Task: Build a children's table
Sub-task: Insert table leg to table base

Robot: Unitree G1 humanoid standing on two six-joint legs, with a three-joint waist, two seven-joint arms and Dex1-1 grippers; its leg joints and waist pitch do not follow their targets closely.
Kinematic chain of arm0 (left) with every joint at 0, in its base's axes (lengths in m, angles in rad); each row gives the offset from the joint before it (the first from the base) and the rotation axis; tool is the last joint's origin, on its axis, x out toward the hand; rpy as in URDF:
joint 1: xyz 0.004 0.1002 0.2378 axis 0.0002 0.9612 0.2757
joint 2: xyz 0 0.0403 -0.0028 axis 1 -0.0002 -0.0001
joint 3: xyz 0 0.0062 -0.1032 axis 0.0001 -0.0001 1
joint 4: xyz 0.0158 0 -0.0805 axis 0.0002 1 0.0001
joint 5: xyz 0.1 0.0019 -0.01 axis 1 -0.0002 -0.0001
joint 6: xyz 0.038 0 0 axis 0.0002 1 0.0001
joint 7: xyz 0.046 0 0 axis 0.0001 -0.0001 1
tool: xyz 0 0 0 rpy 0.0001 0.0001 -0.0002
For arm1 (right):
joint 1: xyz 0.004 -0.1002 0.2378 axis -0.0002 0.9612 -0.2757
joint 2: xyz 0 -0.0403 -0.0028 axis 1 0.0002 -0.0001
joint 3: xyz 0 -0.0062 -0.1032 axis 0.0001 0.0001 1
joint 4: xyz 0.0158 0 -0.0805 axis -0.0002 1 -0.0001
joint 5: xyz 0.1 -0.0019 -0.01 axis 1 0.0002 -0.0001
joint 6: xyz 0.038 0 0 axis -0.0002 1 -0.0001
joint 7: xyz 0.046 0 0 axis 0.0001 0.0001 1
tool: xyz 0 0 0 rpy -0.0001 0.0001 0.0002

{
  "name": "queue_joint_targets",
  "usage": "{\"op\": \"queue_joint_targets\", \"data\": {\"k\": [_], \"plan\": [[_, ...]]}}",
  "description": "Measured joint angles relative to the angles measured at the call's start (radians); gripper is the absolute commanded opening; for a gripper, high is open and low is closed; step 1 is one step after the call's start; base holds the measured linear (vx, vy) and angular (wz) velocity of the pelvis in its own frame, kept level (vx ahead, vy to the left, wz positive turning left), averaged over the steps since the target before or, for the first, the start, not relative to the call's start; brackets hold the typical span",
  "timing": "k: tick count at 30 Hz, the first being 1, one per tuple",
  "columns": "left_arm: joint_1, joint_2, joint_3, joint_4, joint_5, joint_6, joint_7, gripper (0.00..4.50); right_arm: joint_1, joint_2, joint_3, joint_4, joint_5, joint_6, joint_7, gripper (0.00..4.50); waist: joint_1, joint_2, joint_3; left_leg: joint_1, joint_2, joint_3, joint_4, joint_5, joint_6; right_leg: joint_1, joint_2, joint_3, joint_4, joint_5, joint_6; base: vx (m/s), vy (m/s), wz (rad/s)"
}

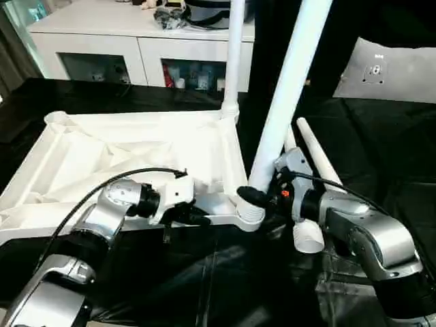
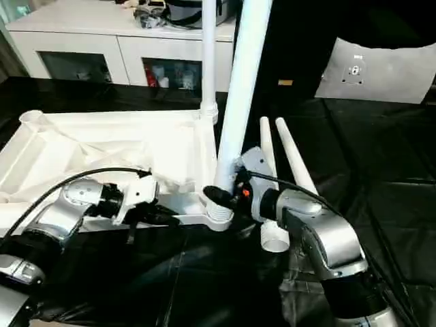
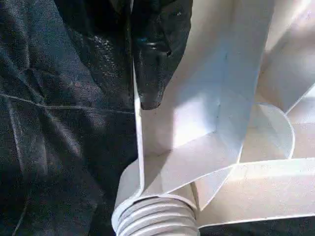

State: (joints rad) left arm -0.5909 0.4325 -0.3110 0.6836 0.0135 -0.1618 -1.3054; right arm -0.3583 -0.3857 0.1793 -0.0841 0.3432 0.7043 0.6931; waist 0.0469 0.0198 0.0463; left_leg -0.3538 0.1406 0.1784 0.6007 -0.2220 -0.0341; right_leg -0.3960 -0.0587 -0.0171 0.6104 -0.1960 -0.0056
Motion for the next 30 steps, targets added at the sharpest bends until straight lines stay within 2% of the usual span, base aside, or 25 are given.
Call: {"op": "queue_joint_targets", "data": {"k": [6, 9, 18, 24, 26, 30], "plan": [[0.004, 0.008, 0.000, -0.004, -0.002, 0.000, -0.003, 0.00, -0.018, 0.013, -0.004, 0.052, 0.010, -0.010, 0.018, 1.88, -0.006, -0.004, -0.001, 0.000, 0.001, 0.000, 0.000, 0.000, 0.000, 0.000, 0.001, -0.001, 0.000, 0.000, -0.001, 0.000, 0.000, 0.00], [0.004, 0.008, 0.000, -0.005, -0.002, 0.000, -0.003, 0.00, -0.008, 0.030, -0.032, 0.069, 0.028, -0.013, 0.023, 1.88, -0.005, -0.005, -0.001, 0.000, 0.001, 0.000, 0.000, 0.000, 0.000, 0.000, 0.001, -0.001, 0.000, 0.000, -0.001, 0.000, 0.000, 0.00], [0.012, 0.001, 0.000, -0.025, -0.002, 0.017, -0.011, 0.00, 0.096, 0.058, -0.095, 0.059, 0.076, -0.084, 0.015, 1.88, 0.007, -0.005, -0.002, 0.001, 0.001, 0.000, -0.002, 0.000, 0.000, 0.001, 0.001, -0.001, 0.000, -0.002, -0.003, 0.000, 0.000, 0.00], [0.016, 0.000, 0.001, -0.031, -0.004, 0.028, -0.010, 0.00, 0.163, 0.059, -0.083, 0.014, 0.049, -0.178, 0.002, 1.88, 0.008, -0.002, -0.003, 0.001, 0.001, 0.000, -0.002, 0.000, 0.000, 0.001, 0.001, -0.001, -0.001, -0.002, -0.003, 0.000, 0.000, 0.00], [0.022, 0.000, 0.003, -0.031, -0.007, 0.028, -0.006, 0.00, 0.163, 0.041, -0.047, 0.007, 0.012, -0.210, 0.003, 1.88, 0.005, 0.000, -0.005, 0.001, 0.001, 0.001, -0.002, 0.000, 0.000, 0.001, 0.001, -0.001, -0.001, -0.002, -0.003, 0.000, 0.000, 0.00], [0.033, 0.000, 0.009, -0.033, -0.007, 0.028, 0.002, 0.00, 0.161, 0.026, -0.013, 0.006, -0.020, -0.249, 0.007, 1.88, 0.003, 0.005, -0.007, 0.003, 0.001, 0.000, -0.003, 0.000, 0.000, 0.003, 0.001, -0.001, -0.001, -0.003, -0.002, 0.000, 0.000, 0.00]]}}
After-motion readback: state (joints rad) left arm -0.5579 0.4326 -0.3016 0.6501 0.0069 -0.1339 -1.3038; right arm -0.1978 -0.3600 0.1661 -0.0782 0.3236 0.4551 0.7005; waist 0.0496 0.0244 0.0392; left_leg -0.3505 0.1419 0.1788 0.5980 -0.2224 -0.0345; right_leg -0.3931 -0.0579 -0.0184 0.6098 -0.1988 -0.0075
